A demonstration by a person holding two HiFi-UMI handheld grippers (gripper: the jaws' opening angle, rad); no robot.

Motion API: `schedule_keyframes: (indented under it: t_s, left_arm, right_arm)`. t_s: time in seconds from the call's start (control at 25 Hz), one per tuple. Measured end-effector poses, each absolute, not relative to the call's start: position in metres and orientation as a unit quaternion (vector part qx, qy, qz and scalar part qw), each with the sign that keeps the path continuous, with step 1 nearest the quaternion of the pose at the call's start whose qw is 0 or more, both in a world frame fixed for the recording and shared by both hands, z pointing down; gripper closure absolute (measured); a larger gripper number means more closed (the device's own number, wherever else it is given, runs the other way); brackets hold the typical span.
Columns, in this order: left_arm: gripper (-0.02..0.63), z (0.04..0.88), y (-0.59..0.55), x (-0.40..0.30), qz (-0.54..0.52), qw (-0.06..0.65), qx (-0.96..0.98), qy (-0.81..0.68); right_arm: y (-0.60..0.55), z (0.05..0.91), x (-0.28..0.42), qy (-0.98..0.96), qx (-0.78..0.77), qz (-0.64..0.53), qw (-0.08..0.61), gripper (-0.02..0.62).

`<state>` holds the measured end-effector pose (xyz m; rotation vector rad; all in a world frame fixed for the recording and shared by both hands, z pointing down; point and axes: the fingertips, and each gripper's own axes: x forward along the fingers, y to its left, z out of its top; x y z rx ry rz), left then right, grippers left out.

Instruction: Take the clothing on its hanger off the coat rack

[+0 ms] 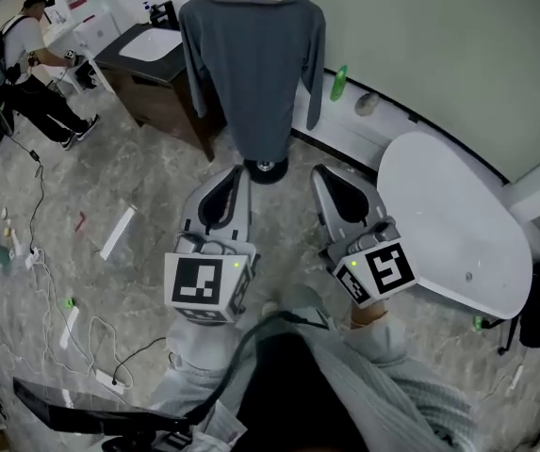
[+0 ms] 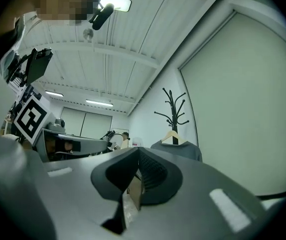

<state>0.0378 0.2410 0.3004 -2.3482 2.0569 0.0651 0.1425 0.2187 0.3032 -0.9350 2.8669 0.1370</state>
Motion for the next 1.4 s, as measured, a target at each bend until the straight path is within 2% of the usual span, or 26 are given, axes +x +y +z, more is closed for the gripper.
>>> schedule_keyframes:
  t_s: [0.36, 0.76, 1.12, 1.4]
  left_arm:
    - [0.601, 0.329, 0.091, -0.032, 0.018, -0.004, -0.741, 0.671]
    - [0.601, 0.283, -0.108, -0.1, 0.01, 0.021, -0.731, 0.682]
    - [0.601, 0.281, -0.201, -0.15, 0.002, 0.013, -0.741, 0.671]
    - [0.601, 0.261, -0.266, -0.19, -0.011, 0.048, -0.804, 0.593]
  right_arm:
    - [0.048, 0.325, 0.088, 0.947, -0.316, 0.035, 0.053, 0.592]
    - [-0.163, 0.275, 0.024, 0.954, -0.284, 0.064, 0.071, 0.592]
    - [-0.257, 0.272, -0.034, 0.957, -0.279, 0.066, 0.052, 0.592]
    - [-0.308, 0.245, -0.058, 0.945, -0.305, 0.104, 0.055, 0.592]
